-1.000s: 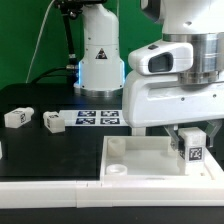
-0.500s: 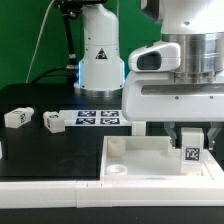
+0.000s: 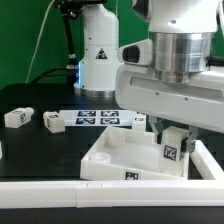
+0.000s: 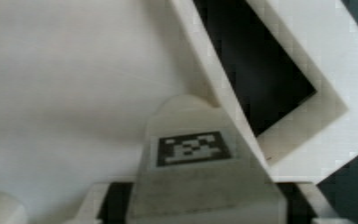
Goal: Assemble one leg
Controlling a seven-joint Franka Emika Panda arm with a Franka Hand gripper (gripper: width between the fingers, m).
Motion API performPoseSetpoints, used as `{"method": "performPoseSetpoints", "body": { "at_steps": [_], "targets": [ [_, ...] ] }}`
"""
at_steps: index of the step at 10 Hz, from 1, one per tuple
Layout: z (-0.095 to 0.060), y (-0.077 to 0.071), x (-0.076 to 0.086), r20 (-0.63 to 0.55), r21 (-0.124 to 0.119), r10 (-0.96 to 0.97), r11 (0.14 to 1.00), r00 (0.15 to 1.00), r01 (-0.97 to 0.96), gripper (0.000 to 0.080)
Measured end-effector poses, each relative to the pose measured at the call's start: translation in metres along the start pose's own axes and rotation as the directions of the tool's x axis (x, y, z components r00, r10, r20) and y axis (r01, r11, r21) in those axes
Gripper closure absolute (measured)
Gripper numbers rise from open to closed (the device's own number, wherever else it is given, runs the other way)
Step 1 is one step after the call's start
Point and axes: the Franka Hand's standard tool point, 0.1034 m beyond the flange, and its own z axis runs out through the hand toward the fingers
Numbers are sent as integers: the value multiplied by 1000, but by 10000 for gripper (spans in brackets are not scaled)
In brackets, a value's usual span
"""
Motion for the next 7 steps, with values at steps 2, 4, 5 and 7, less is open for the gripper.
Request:
{"method": "performPoseSetpoints", "body": {
  "at_steps": [2,4,5,7],
  "targets": [
    [0,6,4,-5,-16,106,994,994,-106,451],
    [0,5,3,-4,-15,100,995,995,-100,236],
    [0,5,3,-4,-15,100,995,995,-101,174],
    [0,5,3,-4,-15,100,995,995,-100,154]
  ]
}}
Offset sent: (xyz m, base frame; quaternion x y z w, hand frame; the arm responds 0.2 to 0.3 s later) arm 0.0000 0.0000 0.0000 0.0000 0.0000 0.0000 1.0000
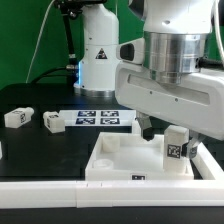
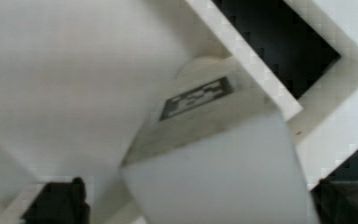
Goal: Assemble one leg
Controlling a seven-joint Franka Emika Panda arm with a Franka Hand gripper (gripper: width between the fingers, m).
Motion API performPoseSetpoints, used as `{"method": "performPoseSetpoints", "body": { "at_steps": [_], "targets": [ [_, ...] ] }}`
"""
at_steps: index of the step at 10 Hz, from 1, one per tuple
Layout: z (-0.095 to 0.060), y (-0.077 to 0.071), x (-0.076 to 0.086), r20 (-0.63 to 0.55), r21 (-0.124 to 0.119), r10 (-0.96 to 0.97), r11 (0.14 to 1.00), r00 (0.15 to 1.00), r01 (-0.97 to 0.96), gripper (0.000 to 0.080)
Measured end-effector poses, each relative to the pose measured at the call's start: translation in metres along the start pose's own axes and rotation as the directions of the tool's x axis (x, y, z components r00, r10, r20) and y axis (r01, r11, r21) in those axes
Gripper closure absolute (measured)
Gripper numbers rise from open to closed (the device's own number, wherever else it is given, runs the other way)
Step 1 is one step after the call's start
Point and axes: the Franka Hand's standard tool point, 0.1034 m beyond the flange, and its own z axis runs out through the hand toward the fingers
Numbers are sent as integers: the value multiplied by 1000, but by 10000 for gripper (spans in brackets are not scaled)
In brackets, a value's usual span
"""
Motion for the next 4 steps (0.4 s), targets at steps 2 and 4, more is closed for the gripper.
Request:
{"method": "performPoseSetpoints", "body": {
  "at_steps": [2,4],
  "targets": [
    [0,0,0,0,0,0,1000,1000,0,150],
    [0,0,0,0,0,0,1000,1000,0,151]
  ]
}}
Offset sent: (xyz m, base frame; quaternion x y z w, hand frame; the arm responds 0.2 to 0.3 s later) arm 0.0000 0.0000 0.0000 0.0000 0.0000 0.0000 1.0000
